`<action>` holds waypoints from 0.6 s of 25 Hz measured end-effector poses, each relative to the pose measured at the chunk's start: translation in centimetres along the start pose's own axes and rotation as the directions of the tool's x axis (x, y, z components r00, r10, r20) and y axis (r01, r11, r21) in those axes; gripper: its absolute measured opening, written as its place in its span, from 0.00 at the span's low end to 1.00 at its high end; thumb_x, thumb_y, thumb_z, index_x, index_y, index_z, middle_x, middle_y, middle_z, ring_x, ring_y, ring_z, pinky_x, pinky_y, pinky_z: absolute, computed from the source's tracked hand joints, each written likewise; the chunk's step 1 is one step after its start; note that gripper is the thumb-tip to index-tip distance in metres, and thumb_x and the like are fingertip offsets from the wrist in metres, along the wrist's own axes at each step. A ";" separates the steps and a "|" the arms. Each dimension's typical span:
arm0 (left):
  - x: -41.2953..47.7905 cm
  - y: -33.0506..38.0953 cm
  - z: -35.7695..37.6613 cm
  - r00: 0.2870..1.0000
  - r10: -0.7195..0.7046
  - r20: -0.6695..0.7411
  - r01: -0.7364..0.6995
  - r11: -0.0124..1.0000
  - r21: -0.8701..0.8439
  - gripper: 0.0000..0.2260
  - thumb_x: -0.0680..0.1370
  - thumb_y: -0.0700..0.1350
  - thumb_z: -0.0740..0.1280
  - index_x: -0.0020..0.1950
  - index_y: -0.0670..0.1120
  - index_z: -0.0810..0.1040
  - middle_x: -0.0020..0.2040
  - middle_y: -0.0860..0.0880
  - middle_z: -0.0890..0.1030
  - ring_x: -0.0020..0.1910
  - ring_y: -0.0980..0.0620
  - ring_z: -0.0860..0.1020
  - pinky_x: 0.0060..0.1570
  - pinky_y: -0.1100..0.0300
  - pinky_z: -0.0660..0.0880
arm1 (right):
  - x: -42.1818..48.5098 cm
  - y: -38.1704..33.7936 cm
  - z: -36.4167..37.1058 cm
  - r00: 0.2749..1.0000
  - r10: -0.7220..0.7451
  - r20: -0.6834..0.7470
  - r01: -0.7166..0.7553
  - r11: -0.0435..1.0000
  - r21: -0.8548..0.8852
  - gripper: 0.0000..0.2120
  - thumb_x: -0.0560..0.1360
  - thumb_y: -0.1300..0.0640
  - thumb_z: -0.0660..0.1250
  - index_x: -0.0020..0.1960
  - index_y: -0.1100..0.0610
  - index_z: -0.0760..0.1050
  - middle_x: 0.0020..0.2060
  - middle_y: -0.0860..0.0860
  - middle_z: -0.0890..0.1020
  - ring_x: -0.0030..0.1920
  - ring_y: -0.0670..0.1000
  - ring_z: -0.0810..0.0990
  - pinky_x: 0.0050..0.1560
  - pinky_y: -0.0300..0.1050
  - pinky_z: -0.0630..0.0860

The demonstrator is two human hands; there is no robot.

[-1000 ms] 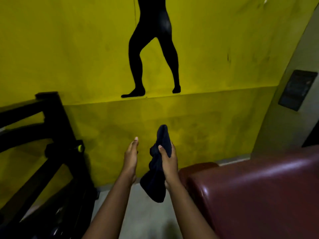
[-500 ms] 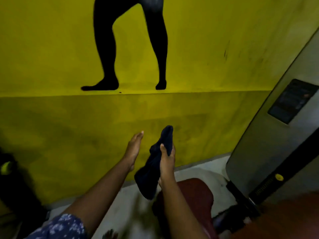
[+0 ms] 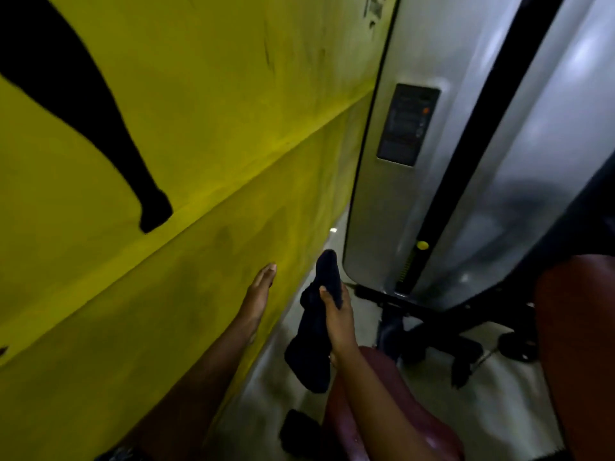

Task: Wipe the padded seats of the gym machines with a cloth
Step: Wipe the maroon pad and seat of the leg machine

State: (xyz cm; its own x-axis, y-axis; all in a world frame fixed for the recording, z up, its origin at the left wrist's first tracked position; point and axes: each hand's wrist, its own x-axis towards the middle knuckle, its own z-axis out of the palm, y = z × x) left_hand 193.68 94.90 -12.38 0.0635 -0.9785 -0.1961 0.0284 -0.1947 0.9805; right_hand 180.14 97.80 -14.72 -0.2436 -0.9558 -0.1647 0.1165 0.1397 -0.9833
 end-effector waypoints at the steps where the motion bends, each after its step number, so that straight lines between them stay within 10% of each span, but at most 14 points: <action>1: 1.7 0.3 1.0 0.999 0.011 0.048 -0.011 1.000 0.008 0.21 0.82 0.50 0.54 0.75 0.46 0.62 0.75 0.48 0.63 0.74 0.49 0.62 0.66 0.57 0.60 | 1.0 -0.2 -0.1 0.999 -0.011 -0.047 0.011 1.000 0.000 0.22 0.79 0.53 0.61 0.72 0.51 0.61 0.64 0.47 0.71 0.62 0.49 0.71 0.61 0.46 0.70; 6: 9.3 1.4 7.6 0.948 0.045 0.314 -0.035 0.999 -0.039 0.20 0.82 0.49 0.54 0.74 0.47 0.61 0.74 0.48 0.64 0.73 0.50 0.62 0.64 0.60 0.59 | 6.8 -1.0 -2.7 0.933 -0.087 -0.350 0.113 0.992 0.053 0.23 0.78 0.55 0.62 0.71 0.51 0.62 0.65 0.49 0.71 0.65 0.50 0.69 0.61 0.43 0.68; 15: 17.0 4.1 21.9 0.655 -0.007 0.756 -0.016 1.000 0.023 0.21 0.81 0.51 0.54 0.74 0.49 0.61 0.74 0.51 0.65 0.73 0.53 0.62 0.64 0.63 0.58 | 10.4 -4.3 -11.8 0.574 -0.123 -0.809 0.269 0.962 0.045 0.24 0.78 0.53 0.62 0.72 0.47 0.60 0.68 0.48 0.69 0.65 0.49 0.70 0.64 0.49 0.70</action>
State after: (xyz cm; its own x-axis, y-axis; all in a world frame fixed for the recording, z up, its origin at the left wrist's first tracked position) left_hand 172.99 75.96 -11.33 -0.7126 -0.6906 -0.1235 0.0045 -0.1805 0.9836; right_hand 165.73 90.34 -13.11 -0.9335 -0.3568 -0.0363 0.0898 -0.1346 -0.9868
